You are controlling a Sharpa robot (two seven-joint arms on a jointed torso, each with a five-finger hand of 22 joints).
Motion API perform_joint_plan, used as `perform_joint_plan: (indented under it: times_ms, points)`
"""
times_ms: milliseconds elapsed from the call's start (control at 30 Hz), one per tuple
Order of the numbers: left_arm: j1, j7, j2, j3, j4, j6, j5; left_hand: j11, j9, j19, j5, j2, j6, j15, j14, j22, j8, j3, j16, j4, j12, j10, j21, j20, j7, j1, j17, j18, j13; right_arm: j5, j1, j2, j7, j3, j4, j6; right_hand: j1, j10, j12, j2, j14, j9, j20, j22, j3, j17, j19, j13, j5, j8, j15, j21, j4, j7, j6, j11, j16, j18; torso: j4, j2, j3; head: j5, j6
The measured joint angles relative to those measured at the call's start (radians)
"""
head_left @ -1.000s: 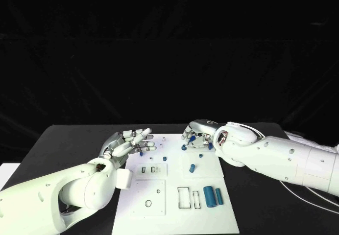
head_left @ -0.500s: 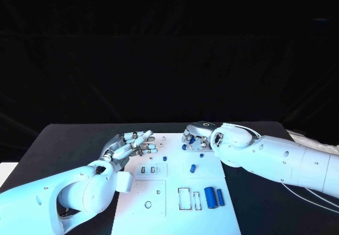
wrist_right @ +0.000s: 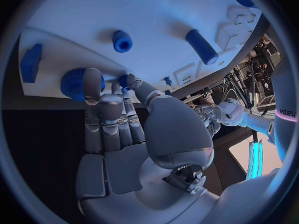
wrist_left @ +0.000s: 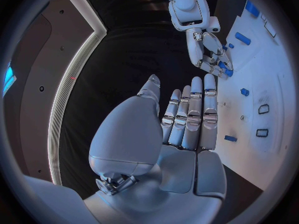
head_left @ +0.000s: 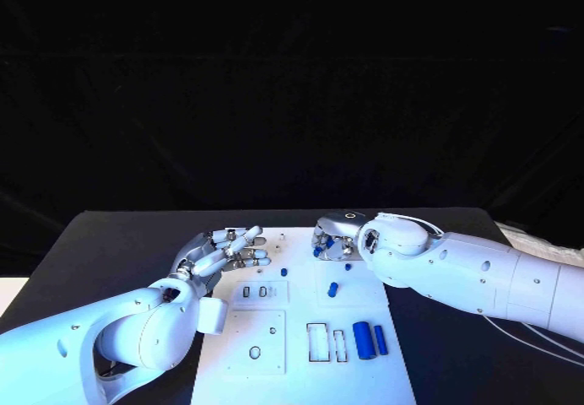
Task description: Assemble the parts on the task board
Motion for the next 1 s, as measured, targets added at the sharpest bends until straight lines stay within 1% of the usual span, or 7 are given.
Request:
perform_joint_plan:
  times_ms: [200, 300, 400, 467, 633, 767, 1000]
  points:
    - [0.000, -0.002, -0.001, 0.000, 0.001, 0.001, 0.000, 0.000, 0.000, 0.000, 0.000, 0.000, 0.000, 0.000, 0.000, 0.000, 0.000, 0.000, 0.000, 0.000, 0.000, 0.000, 0.000, 0.000, 0.000, 0.000, 0.000, 0.000, 0.000, -0.004, 0.001, 0.003, -0.002, 0.001, -0.001, -0.001, -0.008, 0.023, 0.000, 0.008, 0.000, 0.003, -0.004, 0.072, 0.020, 0.062, 0.018, 0.002, -0.026, 0.000, -0.001, 0.060, 0.018, -0.007, 0.026, -0.010, 0.051, 0.000, 0.0008, 0.004, -0.0001, 0.000, 0.001]
    - [0.000, -0.003, -0.001, 0.000, 0.001, 0.002, 0.000, 0.000, 0.000, 0.000, 0.000, 0.000, 0.000, 0.000, 0.000, 0.000, 0.000, 0.000, 0.000, 0.000, 0.000, 0.000, 0.000, 0.000, 0.000, 0.000, 0.000, 0.000, 0.000, -0.005, 0.001, 0.004, -0.004, 0.001, 0.000, -0.014, -0.001, 0.049, 0.000, 0.023, -0.002, 0.003, -0.006, 0.129, 0.045, 0.105, 0.039, 0.003, -0.064, 0.008, -0.013, 0.105, 0.023, -0.014, 0.047, -0.016, 0.087, 0.000, 0.0010, 0.005, -0.0001, 0.002, 0.001]
    - [0.001, -0.003, -0.001, 0.000, 0.001, 0.003, 0.000, 0.000, 0.000, 0.000, 0.000, 0.000, 0.000, 0.000, 0.000, 0.000, 0.000, 0.000, 0.000, 0.000, 0.000, 0.000, 0.000, 0.000, 0.000, 0.000, 0.000, 0.000, 0.000, -0.006, 0.000, 0.002, -0.005, 0.000, 0.004, -0.046, 0.003, 0.072, 0.001, 0.029, 0.000, 0.007, -0.009, 0.184, 0.065, 0.148, 0.060, 0.004, -0.083, 0.014, -0.021, 0.147, 0.028, -0.019, 0.065, -0.022, 0.121, 0.000, 0.0011, 0.007, -0.0001, 0.002, 0.002]
    - [0.001, -0.004, -0.001, 0.000, 0.001, 0.003, 0.000, 0.000, 0.000, 0.000, 0.000, 0.000, 0.000, 0.000, 0.000, 0.000, 0.000, 0.000, 0.000, 0.000, 0.000, 0.000, 0.000, 0.000, 0.000, 0.000, 0.000, 0.000, 0.000, -0.005, 0.000, 0.000, -0.005, 0.000, 0.008, -0.074, 0.004, 0.083, 0.004, 0.030, 0.000, 0.007, -0.014, 0.210, 0.079, 0.167, 0.065, 0.004, -0.085, 0.016, -0.021, 0.169, 0.031, -0.021, 0.071, -0.028, 0.138, 0.000, 0.0012, 0.008, -0.0001, 0.002, 0.004]
    - [0.001, -0.004, -0.002, 0.000, 0.000, 0.004, 0.000, 0.000, 0.000, 0.000, 0.000, 0.000, 0.000, 0.000, 0.000, 0.000, 0.000, 0.000, 0.000, 0.000, 0.000, 0.000, 0.000, 0.000, 0.000, 0.000, 0.001, 0.000, 0.000, 0.006, 0.000, 0.000, -0.003, 0.001, 0.020, -0.160, 0.009, 0.092, 0.005, 0.034, 0.000, 0.007, -0.014, 0.223, 0.086, 0.172, 0.065, 0.008, -0.089, 0.016, -0.021, 0.178, 0.034, -0.020, 0.073, -0.030, 0.141, 0.000, 0.0017, 0.010, -0.0001, 0.003, 0.009]
    - [0.001, -0.005, -0.003, 0.000, -0.001, 0.005, 0.000, 0.000, 0.000, 0.000, 0.000, 0.004, 0.000, 0.000, 0.000, 0.000, 0.000, 0.000, 0.000, 0.000, 0.000, 0.000, 0.000, 0.000, 0.000, -0.004, 0.001, 0.000, 0.000, 0.019, 0.000, 0.015, -0.002, 0.002, 0.015, -0.205, 0.010, 0.092, 0.004, 0.035, 0.000, 0.007, -0.014, 0.220, 0.087, 0.158, 0.065, 0.006, -0.091, 0.016, -0.021, 0.178, 0.034, -0.020, 0.073, -0.030, 0.141, 0.000, 0.0027, 0.012, -0.0001, 0.004, 0.013]
    - [0.001, -0.005, -0.004, 0.000, -0.002, 0.006, 0.001, 0.000, 0.000, 0.000, 0.000, 0.004, 0.000, 0.000, 0.000, 0.000, 0.000, 0.000, -0.003, 0.000, 0.000, 0.000, 0.000, 0.000, 0.000, -0.004, 0.001, 0.000, 0.000, 0.038, 0.000, 0.070, -0.002, 0.003, -0.020, -0.237, 0.010, 0.092, 0.000, 0.035, 0.000, 0.007, -0.014, 0.219, 0.089, 0.157, 0.065, 0.004, -0.093, 0.016, -0.021, 0.178, 0.037, -0.020, 0.073, -0.030, 0.141, 0.000, 0.0035, 0.015, -0.0012, 0.007, 0.020]
